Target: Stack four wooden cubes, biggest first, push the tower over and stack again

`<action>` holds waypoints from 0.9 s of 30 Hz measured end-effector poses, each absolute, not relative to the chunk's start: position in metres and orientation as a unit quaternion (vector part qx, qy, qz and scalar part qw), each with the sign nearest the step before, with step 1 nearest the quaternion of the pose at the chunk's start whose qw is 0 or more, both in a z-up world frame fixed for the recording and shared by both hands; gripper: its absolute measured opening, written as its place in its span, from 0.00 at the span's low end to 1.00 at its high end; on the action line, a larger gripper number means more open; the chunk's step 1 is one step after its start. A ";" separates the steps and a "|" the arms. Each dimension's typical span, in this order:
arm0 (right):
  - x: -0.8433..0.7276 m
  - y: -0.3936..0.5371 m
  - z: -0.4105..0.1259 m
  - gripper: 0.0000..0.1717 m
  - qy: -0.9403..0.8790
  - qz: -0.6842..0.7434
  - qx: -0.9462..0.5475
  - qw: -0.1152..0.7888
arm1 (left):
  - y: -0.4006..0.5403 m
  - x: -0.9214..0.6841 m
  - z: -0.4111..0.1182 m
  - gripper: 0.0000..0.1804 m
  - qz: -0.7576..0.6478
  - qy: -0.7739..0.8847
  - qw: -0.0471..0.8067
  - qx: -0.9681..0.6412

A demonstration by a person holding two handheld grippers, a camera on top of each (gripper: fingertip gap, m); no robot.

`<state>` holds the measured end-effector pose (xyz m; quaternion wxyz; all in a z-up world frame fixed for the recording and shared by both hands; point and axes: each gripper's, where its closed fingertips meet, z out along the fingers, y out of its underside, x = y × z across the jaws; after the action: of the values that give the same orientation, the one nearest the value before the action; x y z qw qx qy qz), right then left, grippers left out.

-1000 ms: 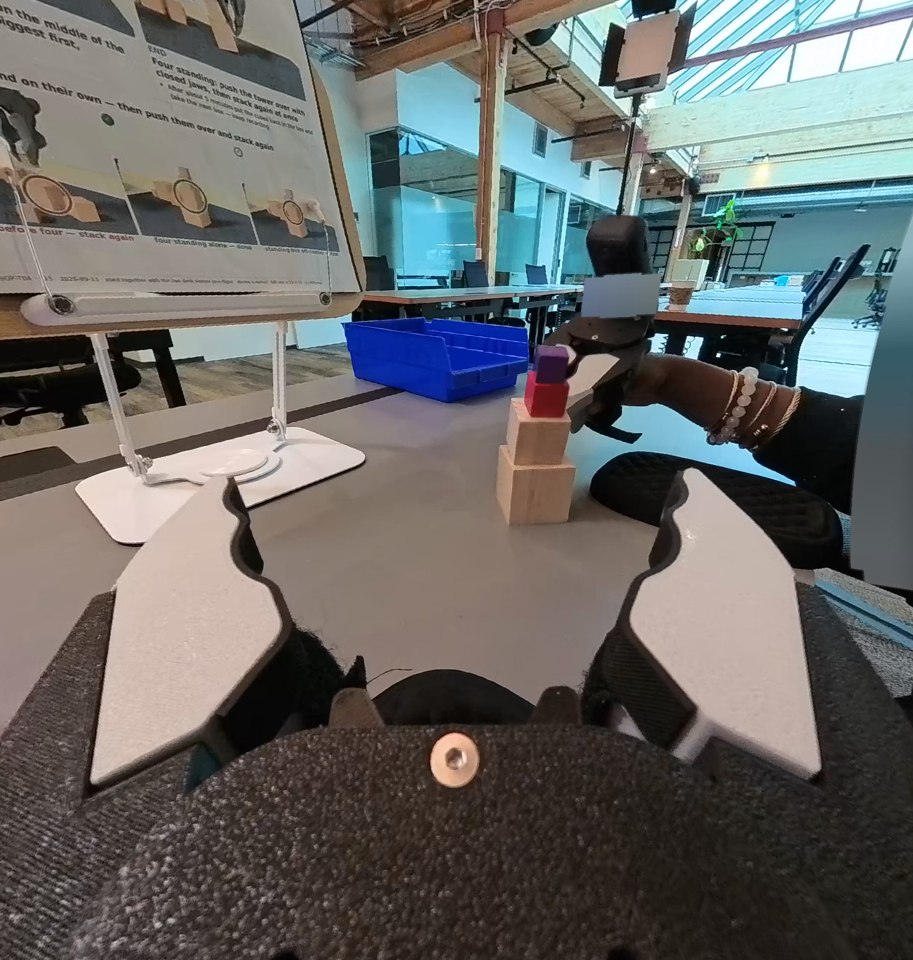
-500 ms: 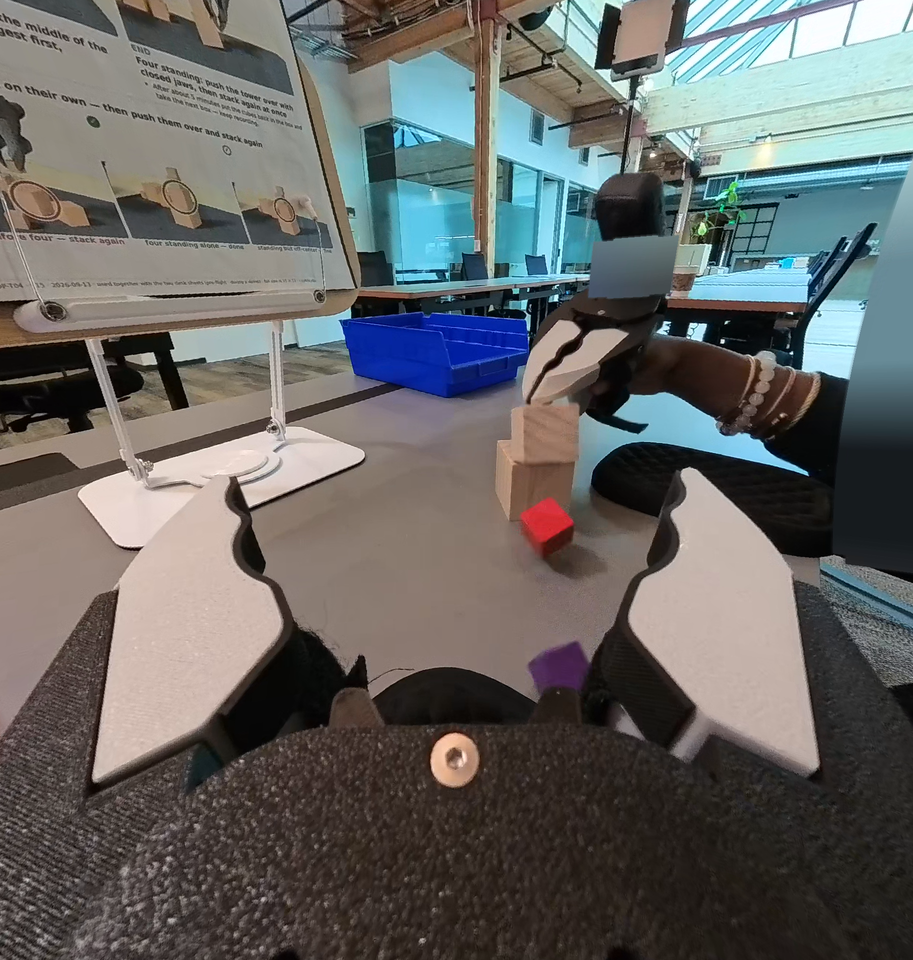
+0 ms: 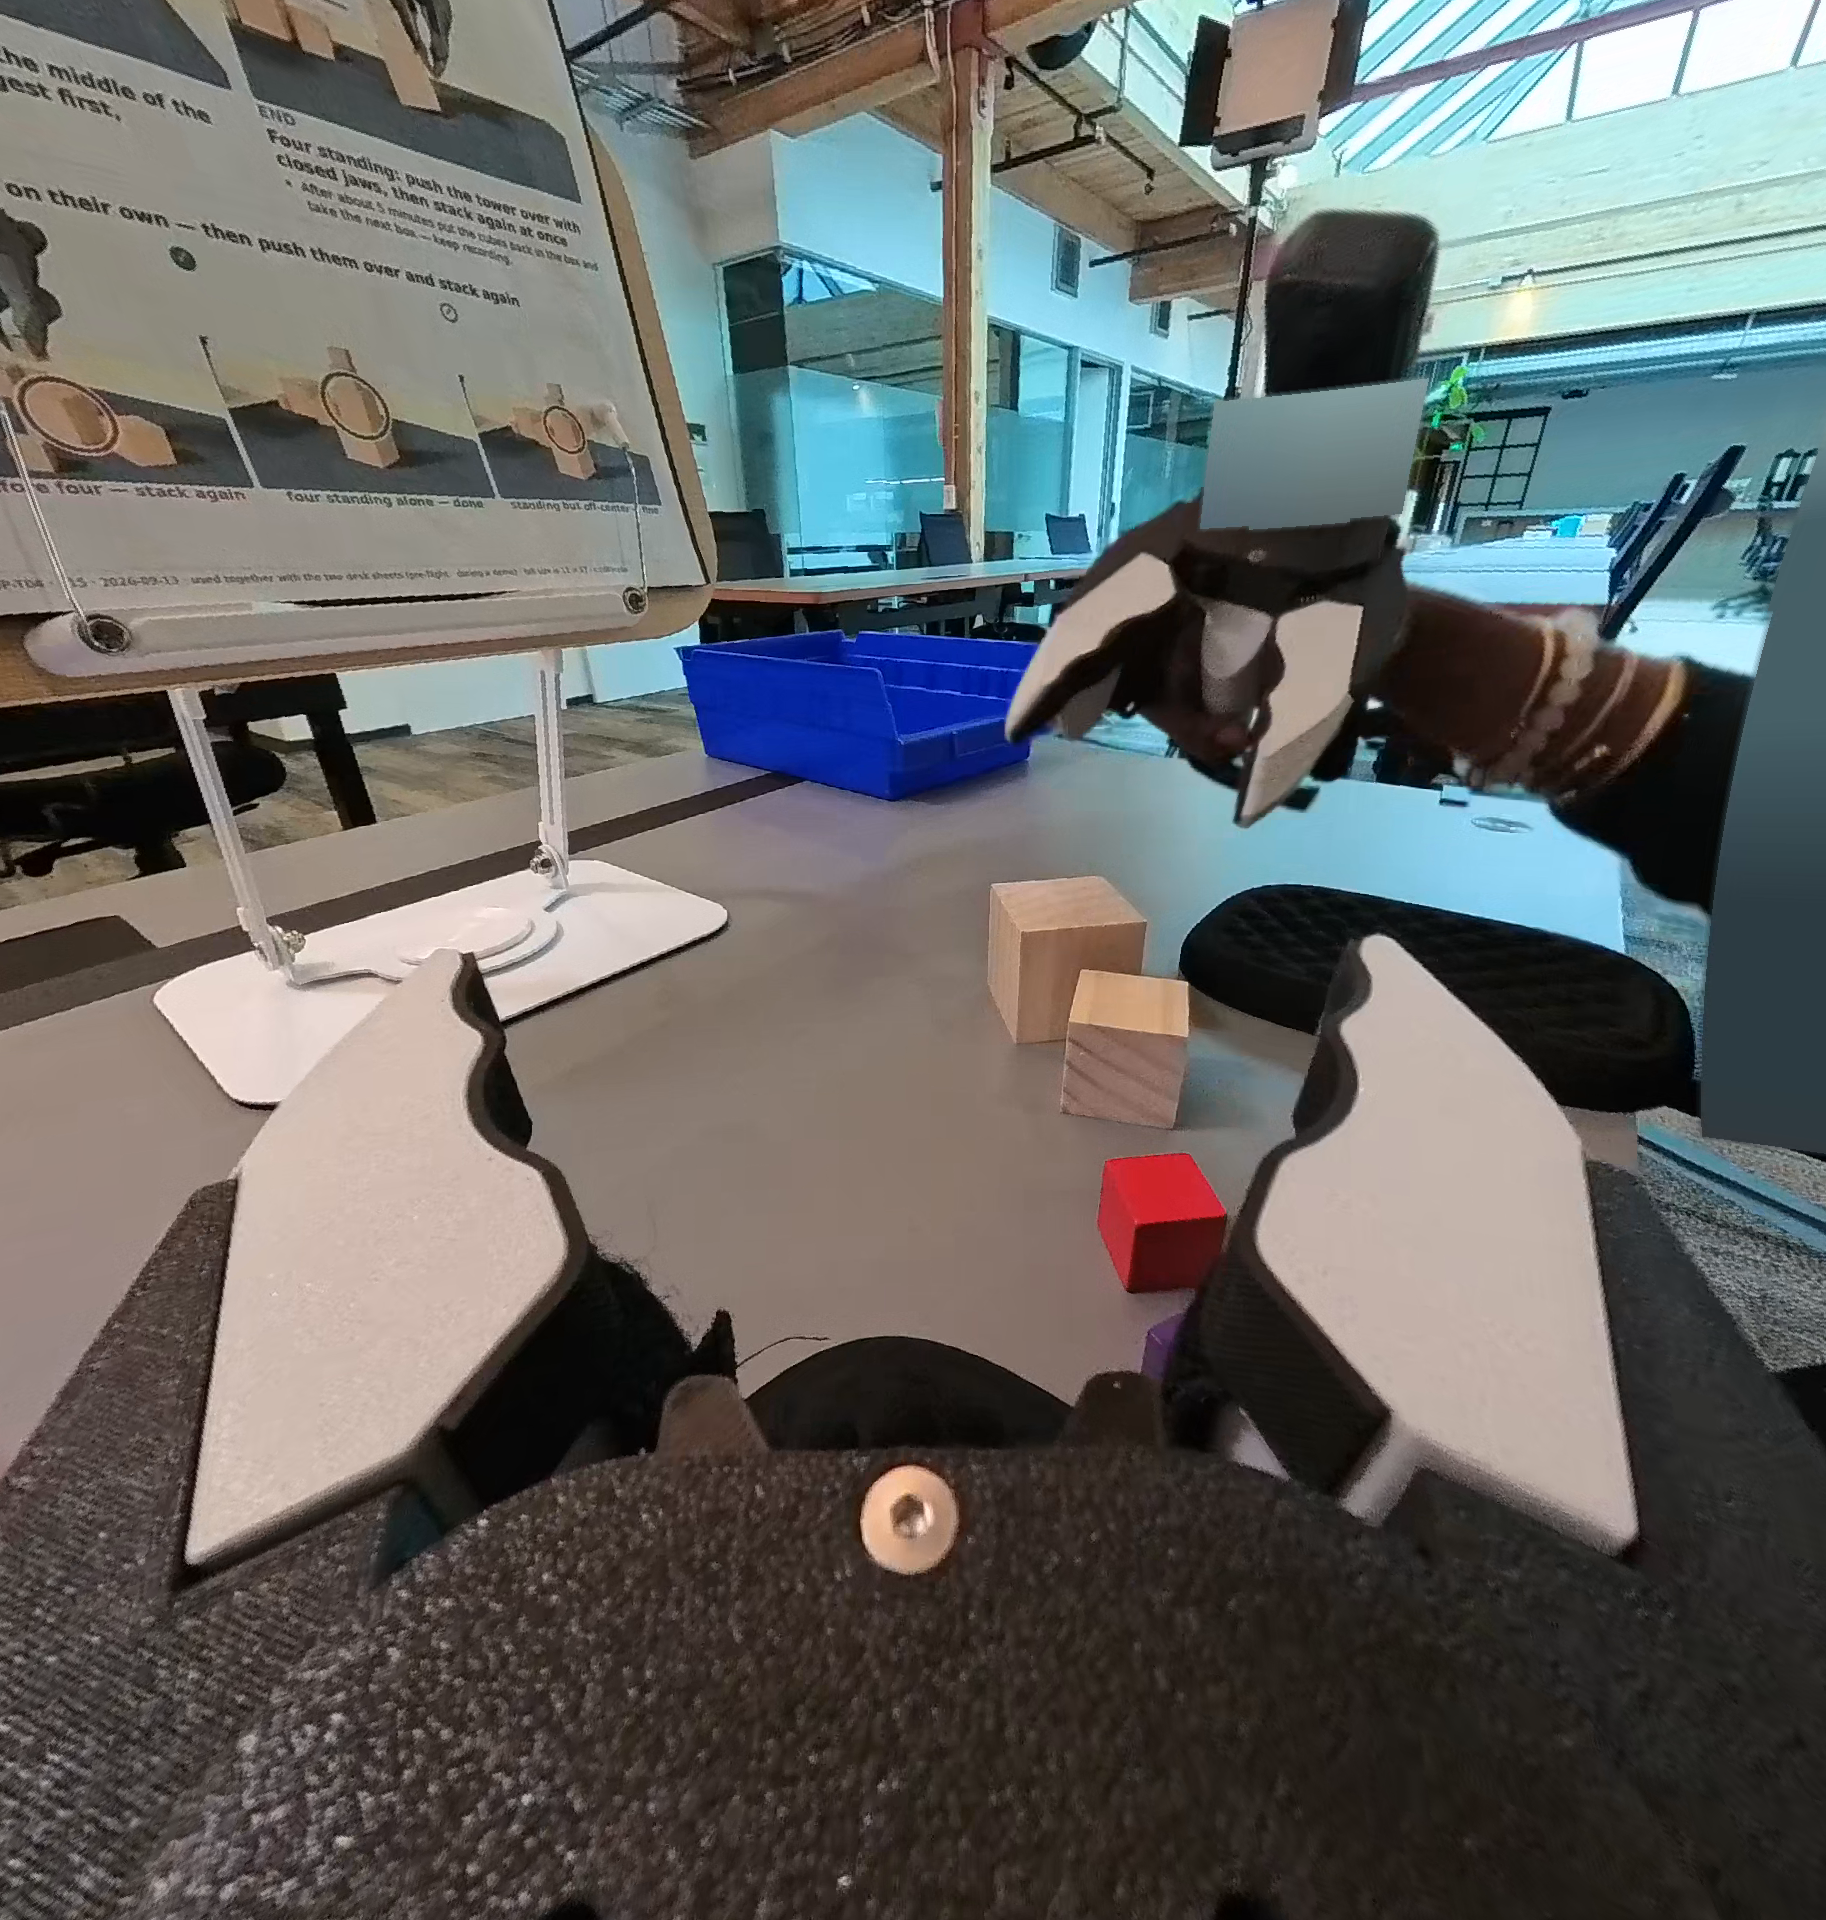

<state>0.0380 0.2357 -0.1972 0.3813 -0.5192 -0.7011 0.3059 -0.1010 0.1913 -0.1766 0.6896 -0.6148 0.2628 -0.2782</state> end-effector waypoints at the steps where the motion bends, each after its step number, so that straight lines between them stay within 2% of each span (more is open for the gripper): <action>1: 0.039 0.237 -0.199 0.52 -0.717 0.284 -0.520 0.368 | 0.191 -0.101 -0.177 0.81 -0.277 0.263 0.690 -0.615; 6: 0.051 0.237 -0.223 0.57 -0.818 0.184 -0.486 0.248 | 0.196 -0.105 -0.177 0.81 -0.244 0.246 0.700 -0.625; 12: 0.060 0.250 -0.249 0.55 -0.893 0.074 -0.421 0.140 | 0.204 -0.107 -0.184 0.81 -0.203 0.235 0.692 -0.652; 17: 0.057 0.259 -0.266 0.49 -0.926 0.039 -0.366 0.087 | 0.208 -0.106 -0.190 0.81 -0.182 0.238 0.682 -0.668; 21: 0.057 0.264 -0.275 0.40 -0.942 0.024 -0.329 0.058 | 0.208 -0.108 -0.188 0.81 -0.190 0.231 0.685 -0.665; 22: 0.058 0.266 -0.278 0.34 -0.945 0.020 -0.322 0.052 | 0.208 -0.109 -0.188 0.81 -0.194 0.227 0.685 -0.664; 25: 0.055 0.270 -0.274 0.34 -0.943 0.023 -0.329 0.049 | 0.209 -0.111 -0.187 0.81 -0.199 0.217 0.687 -0.664; 27: 0.044 0.279 -0.258 0.34 -0.934 0.021 -0.348 0.079 | 0.209 -0.111 -0.187 0.81 -0.197 0.217 0.687 -0.665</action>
<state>0.0439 0.2793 -0.2584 0.0790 -0.3476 -0.9341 0.0211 -0.1115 0.2089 -0.1869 0.6871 -0.6649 0.2170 -0.1966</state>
